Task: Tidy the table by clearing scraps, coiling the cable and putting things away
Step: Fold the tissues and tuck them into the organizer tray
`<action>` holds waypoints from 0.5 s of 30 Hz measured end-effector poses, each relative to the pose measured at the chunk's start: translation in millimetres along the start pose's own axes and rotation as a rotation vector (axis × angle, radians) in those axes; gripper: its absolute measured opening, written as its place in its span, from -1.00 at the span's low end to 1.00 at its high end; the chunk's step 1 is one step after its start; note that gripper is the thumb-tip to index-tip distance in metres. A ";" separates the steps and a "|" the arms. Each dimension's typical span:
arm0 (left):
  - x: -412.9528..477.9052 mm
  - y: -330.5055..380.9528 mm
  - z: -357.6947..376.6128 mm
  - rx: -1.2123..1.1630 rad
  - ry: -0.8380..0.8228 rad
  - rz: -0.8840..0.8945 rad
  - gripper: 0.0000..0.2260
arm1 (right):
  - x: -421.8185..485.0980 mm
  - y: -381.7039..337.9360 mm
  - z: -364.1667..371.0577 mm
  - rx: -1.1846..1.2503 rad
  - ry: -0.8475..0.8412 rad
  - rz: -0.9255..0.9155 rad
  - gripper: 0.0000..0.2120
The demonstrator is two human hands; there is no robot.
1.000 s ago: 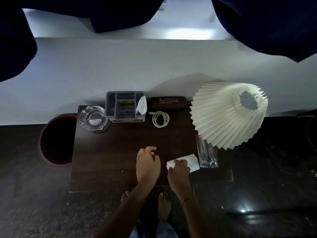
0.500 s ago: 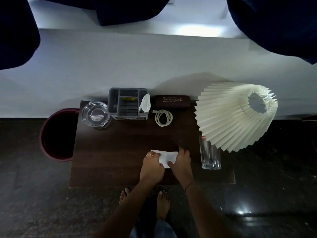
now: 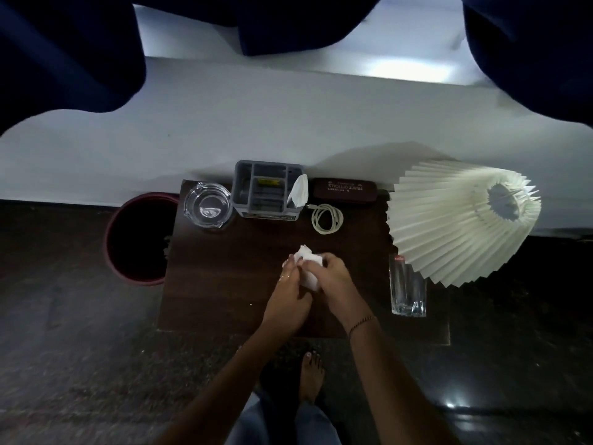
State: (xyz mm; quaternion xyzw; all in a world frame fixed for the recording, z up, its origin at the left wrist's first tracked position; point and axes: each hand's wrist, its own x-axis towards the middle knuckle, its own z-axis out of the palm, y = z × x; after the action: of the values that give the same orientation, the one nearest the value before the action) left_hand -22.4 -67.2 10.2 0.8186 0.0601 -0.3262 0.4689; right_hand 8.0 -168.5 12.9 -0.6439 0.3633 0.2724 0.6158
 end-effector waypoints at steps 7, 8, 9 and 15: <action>11.3 30.9 -63.0 -0.027 0.249 0.158 -0.31 | -22.1 -71.8 38.9 0.287 -0.332 -0.163 -0.62; 16.6 36.0 -70.9 -0.031 0.264 0.168 -0.30 | -20.8 -79.7 43.0 0.317 -0.343 -0.183 -0.65; 22.1 41.2 -77.9 -0.033 0.272 0.169 -0.30 | -18.0 -87.3 46.7 0.341 -0.346 -0.193 -0.66; 61.6 46.2 -106.8 -0.098 0.299 0.086 -0.37 | 13.0 -118.2 70.5 0.248 -0.313 -0.204 -0.75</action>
State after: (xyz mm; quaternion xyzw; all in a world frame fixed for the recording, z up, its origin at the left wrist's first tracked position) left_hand 95.3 -19.3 44.6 0.8360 0.1099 -0.1768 0.5076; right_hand 117.4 -102.9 66.3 -0.5466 0.2272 0.2586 0.7634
